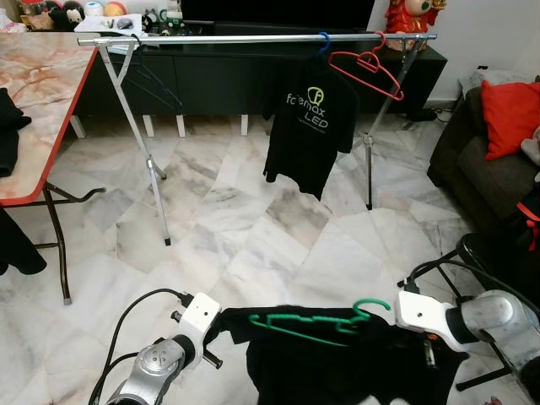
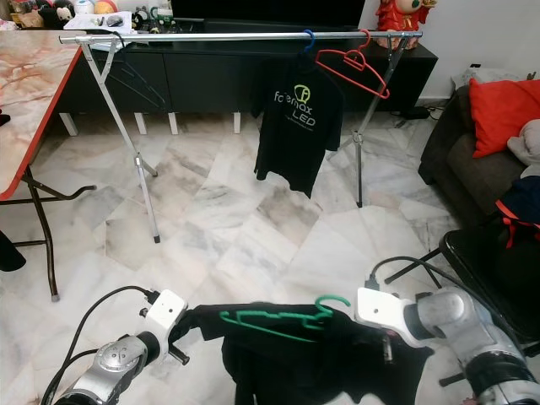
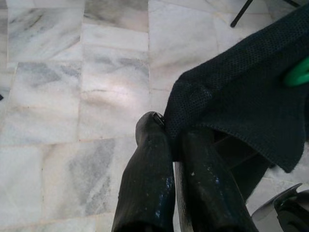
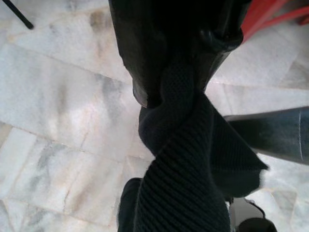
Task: Hang hanger
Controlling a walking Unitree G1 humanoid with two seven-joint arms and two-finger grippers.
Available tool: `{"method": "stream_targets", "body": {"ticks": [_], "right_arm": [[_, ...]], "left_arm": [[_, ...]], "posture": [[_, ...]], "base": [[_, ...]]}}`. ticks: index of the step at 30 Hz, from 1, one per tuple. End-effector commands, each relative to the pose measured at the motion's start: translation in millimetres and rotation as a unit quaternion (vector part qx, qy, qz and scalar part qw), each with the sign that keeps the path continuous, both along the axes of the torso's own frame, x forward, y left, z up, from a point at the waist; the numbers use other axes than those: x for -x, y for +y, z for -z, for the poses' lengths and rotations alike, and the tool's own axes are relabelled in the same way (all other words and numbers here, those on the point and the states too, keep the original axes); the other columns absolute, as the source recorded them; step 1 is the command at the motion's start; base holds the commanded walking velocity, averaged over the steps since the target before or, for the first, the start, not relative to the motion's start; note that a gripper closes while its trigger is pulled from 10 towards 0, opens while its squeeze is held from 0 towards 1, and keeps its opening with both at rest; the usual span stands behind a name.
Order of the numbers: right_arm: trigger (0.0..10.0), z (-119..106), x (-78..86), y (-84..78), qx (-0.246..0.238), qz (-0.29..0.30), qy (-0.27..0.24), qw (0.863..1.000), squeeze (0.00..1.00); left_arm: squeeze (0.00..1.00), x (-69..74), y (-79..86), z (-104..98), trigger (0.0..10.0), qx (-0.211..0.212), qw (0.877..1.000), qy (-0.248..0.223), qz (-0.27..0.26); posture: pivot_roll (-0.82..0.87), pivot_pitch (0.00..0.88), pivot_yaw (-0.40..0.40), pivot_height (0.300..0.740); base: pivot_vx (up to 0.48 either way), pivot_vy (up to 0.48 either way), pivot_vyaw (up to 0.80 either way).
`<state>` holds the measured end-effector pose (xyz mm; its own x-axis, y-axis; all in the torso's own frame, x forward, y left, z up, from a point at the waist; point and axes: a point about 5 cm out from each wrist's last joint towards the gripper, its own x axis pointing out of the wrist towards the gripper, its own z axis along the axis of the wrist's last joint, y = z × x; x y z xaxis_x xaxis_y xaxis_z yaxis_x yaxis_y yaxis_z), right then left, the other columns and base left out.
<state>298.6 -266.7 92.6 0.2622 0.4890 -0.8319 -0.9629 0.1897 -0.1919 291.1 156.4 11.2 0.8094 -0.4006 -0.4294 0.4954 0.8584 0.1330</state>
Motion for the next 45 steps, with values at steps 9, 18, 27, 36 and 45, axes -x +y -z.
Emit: {"method": "stream_targets", "body": {"ticks": [9,18,27,36,45], "right_arm": [[0.0,8,6.5,-18.7,0.124,-0.019,-0.002,0.992,0.0],[0.0,13,3.0,-18.1,0.18,-0.036,-0.017,0.983,0.0],[0.0,14,-19.5,-15.7,0.194,0.097,-0.134,0.967,0.0],[0.0,23,-22.7,2.7,0.117,0.149,-0.141,0.972,0.0],[0.0,23,-28.6,16.8,0.071,0.166,-0.167,0.969,0.0]], "left_arm": [[0.0,6.1,11.4,6,0.0,-0.01,1.0,0.021,-0.016],[0.0,5.7,13.2,6,0.0,-0.012,1.0,0.022,-0.017],[0.0,6.5,8.7,7,0.0,-0.007,0.999,0.031,-0.002],[0.0,9.2,7.5,9,0.0,-0.005,0.999,0.041,0.011],[0.0,12.3,6.0,11,0.0,-0.018,0.998,0.049,0.035]], "posture": [[-0.04,0.151,-0.068,0.721],[-0.03,0.141,-0.065,0.721],[-0.03,0.134,-0.063,0.721],[-0.03,0.136,-0.062,0.721],[-0.03,0.144,-0.058,0.721]], "base": [[0.0,0.0,0.0],[0.0,0.0,0.0],[0.0,0.0,0.0],[0.0,0.0,0.0],[0.0,0.0,0.0]]}}
